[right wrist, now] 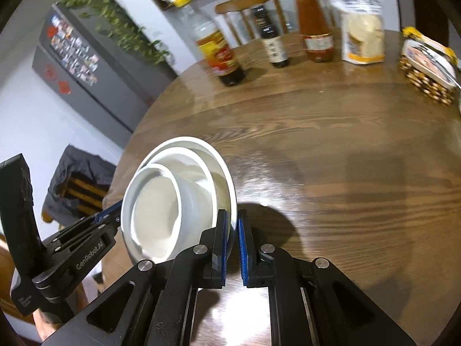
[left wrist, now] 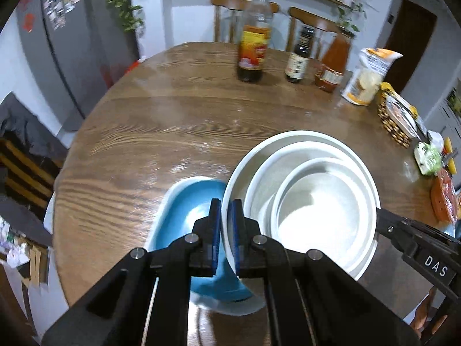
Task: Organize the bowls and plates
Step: 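Lift the bowl stack with the left gripper and carry it over the light-blue square dish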
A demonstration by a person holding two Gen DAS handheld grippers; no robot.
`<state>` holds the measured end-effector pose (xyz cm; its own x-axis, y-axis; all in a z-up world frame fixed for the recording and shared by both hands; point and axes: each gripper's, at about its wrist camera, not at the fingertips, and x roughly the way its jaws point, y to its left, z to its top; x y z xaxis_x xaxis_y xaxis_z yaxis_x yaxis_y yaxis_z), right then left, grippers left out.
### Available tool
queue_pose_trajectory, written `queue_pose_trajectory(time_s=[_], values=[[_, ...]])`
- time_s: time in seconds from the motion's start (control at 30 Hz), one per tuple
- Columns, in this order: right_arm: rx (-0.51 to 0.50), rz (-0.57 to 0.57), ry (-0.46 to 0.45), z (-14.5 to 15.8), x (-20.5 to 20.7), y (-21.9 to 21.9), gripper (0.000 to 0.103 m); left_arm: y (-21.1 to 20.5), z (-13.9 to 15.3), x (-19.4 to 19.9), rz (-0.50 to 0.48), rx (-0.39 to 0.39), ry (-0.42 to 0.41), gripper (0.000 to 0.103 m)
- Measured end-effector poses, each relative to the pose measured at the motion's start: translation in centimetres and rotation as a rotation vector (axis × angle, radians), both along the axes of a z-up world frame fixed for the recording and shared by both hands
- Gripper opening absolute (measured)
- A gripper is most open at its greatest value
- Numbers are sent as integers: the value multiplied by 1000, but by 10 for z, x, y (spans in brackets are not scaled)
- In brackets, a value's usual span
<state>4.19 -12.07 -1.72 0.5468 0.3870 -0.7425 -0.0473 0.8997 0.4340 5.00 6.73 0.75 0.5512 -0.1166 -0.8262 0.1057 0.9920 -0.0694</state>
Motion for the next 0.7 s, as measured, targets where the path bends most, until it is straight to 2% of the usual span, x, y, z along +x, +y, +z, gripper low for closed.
queue_pose_trajectory(time_s=[0.27,0.5,0.7], values=[[11,96,43,-18,19,44,11,41,-15,1,108,3,50,3],[5,94,91,-34,30,53,11,46,-30,16,117,-3,107,4],[27,80,102,-38,38,47,11,44,-28,26,104,20,88,3]])
